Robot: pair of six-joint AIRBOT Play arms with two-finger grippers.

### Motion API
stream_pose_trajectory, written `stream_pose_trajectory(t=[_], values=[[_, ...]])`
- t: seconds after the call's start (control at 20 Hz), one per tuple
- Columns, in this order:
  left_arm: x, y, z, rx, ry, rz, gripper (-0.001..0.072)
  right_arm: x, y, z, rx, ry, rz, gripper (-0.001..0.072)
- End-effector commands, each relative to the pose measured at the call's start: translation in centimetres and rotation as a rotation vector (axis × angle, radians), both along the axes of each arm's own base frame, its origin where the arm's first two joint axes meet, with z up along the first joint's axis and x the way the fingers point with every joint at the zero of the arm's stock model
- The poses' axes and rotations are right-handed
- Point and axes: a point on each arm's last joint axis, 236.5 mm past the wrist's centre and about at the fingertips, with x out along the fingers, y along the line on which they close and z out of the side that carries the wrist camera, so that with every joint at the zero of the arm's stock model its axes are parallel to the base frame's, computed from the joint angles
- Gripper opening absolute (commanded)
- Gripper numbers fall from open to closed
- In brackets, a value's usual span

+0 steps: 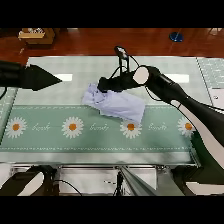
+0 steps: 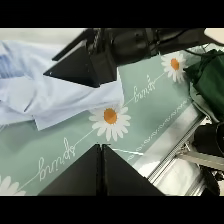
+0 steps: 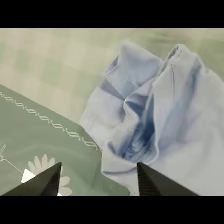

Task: Fold the shirts.

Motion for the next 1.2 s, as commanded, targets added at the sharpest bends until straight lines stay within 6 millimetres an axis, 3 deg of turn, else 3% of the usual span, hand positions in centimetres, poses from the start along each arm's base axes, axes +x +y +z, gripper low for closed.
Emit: stream_pose_trajectory(t=[0.0, 0.1, 0.2, 0.25, 0.35, 0.45, 0.5, 0.55, 0.6, 0.65, 0.8, 1.15], values=[[0.2, 0.0, -2.2, -0.006, 0.039, 0.016, 0.0021, -0.4, 0.8, 1.6, 0.053, -0.021, 0.032, 0.0544], [0.3, 0.0, -3.4, -0.003, 0.047, 0.018, 0.0022, -1.4, -1.1, 1.5, -0.018, -0.008, 0.078, 0.0544], [0.4, 0.4, -4.9, 0.013, 0.072, 0.032, 0.0024, -2.6, -6.2, 0.7, -0.203, 0.014, 0.139, 0.0544], [0.4, 0.7, -5.8, 0.035, 0.089, 0.037, 0.0025, -3.2, -9.8, 0.1, -0.327, 0.035, 0.156, 0.0543], [0.5, 1.8, -7.8, 0.095, 0.122, 0.047, 0.0033, -4.2, -19.2, -0.4, -0.625, 0.098, 0.135, 0.0539], [0.6, 2.4, -9.0, 0.131, 0.146, 0.048, 0.0161, -5.0, -29.4, 0.1, -0.919, 0.198, 0.048, 0.0480], [0.7, 2.4, -9.1, 0.131, 0.151, 0.048, 0.0198, -5.6, -32.6, 0.0, -0.973, 0.258, 0.013, 0.0477], [0.7, 2.5, -9.2, 0.132, 0.153, 0.050, 0.0198, -6.3, -34.1, -0.7, -0.947, 0.320, -0.012, 0.0482], [0.7, 2.7, -9.2, 0.137, 0.153, 0.054, 0.0198, -7.1, -34.3, -2.1, -0.846, 0.389, -0.039, 0.0541], [0.8, 3.0, -9.4, 0.147, 0.154, 0.059, 0.0198, -7.6, -33.1, -3.5, -0.696, 0.445, -0.068, 0.0603], [0.8, 3.6, -9.8, 0.176, 0.156, 0.067, 0.0198, -7.2, -28.4, -6.6, -0.282, 0.508, -0.168, 0.0603], [0.7, 4.8, -10.7, 0.237, 0.166, 0.075, 0.0198, -6.0, -21.6, -11.9, 0.055, 0.495, -0.310, 0.0604]])
